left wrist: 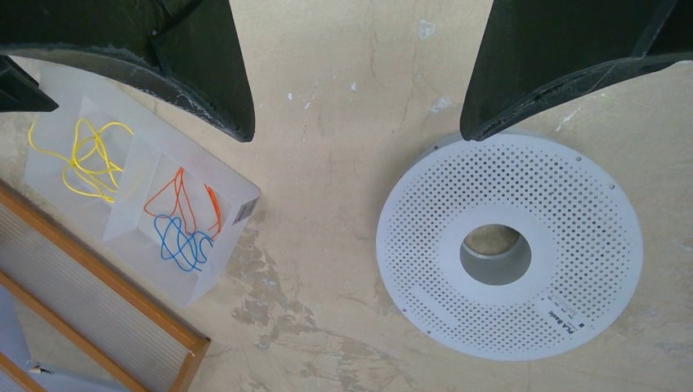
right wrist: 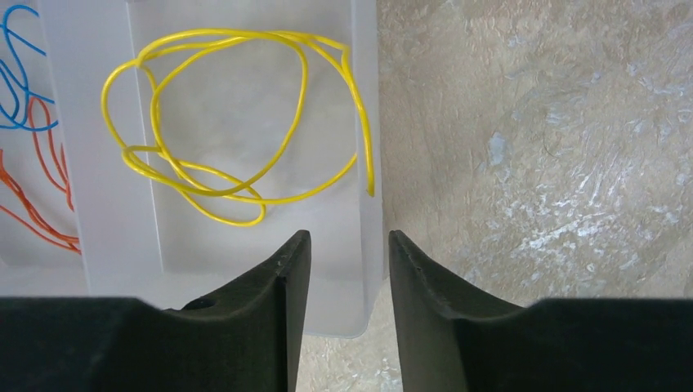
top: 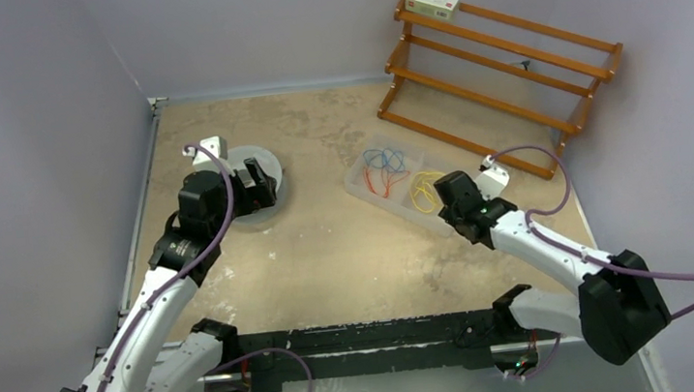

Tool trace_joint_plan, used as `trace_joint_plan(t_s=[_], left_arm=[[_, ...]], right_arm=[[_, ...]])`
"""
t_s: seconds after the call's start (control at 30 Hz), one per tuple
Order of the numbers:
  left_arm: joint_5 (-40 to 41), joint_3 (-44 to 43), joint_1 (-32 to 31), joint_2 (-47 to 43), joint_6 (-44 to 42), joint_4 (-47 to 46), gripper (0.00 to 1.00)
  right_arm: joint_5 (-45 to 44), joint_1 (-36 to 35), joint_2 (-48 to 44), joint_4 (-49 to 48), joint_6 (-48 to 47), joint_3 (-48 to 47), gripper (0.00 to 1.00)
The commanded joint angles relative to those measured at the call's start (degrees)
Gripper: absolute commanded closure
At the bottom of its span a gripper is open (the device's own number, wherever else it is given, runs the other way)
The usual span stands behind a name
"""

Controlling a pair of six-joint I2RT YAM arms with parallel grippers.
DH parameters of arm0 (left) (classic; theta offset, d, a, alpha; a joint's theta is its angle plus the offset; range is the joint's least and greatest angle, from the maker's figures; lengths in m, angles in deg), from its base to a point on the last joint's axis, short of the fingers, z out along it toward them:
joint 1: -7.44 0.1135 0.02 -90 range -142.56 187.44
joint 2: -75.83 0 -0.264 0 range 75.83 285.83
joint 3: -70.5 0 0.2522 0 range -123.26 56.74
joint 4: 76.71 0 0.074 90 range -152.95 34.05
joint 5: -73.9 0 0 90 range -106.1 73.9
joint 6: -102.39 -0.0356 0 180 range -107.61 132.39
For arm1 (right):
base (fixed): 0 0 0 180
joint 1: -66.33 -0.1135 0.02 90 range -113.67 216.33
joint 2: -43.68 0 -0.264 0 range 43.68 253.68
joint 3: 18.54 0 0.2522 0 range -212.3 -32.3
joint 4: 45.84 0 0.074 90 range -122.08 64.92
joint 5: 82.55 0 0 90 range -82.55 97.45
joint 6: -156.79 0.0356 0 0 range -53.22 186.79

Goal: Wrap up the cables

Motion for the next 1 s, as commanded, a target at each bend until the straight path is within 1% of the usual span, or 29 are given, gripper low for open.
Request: trace_joint_plan(t_s=[0.0, 0.1, 0.17, 0.33, 0.43, 0.53, 0.63, 0.77, 0.9, 0.97], left_arm=[[-0.06, -1.24, 0.4, 0.07, 0.86, -2.1, 0.04], [-0.08, -1.32, 0.49, 0.09, 0.9, -2.11, 0.04], [-0.31, -1.23, 0.49, 0.3, 0.85, -2.11, 0.04], [-0.9, -1.22, 0.51, 0.61, 0.51, -2.25, 0.04], [-1.17, -1.27, 0.49, 1.27, 0.31, -2.28, 0.04], [0.44, -1.39, 0.5, 2.61, 0.08, -2.37, 0.02], [1.87, -2.25, 0.47, 5.67, 0.29, -2.21, 0.01], [2.17, -3.68, 0.41, 10.12, 1.07, -1.96, 0.01], [6.89, -7.35, 0.34, 15.28, 0.8, 2.43, 0.01], [9.6, -9.75, -0.75, 17.76, 0.2, 4.48, 0.01]], right_arm=[[-1.29, 0.14, -2.89, 2.49, 0.95, -1.77, 0.56], [-0.03, 0.09, -5.73, 3.82, -1.6, -3.44, 0.54], [2.02, 0.15, -7.25, 3.19, -5.71, -4.55, 0.53], [3.55, 0.15, -9.14, 5.19, -11.45, -10.24, 0.52], [5.57, 0.07, -10.33, 3.47, -16.11, -12.87, 0.51], [7.53, 0.14, -10.8, 0.44, -20.43, -14.63, 0.49], [11.6, 0.11, -10.83, -1.52, -23.19, -15.01, 0.48], [13.29, 0.11, -10.74, -3.73, -25.41, -14.23, 0.47], [14.28, 0.11, -10.88, -3.32, -26.39, -14.38, 0.47], [14.65, 0.12, -11.55, -3.47, -26.76, -13.9, 0.46]])
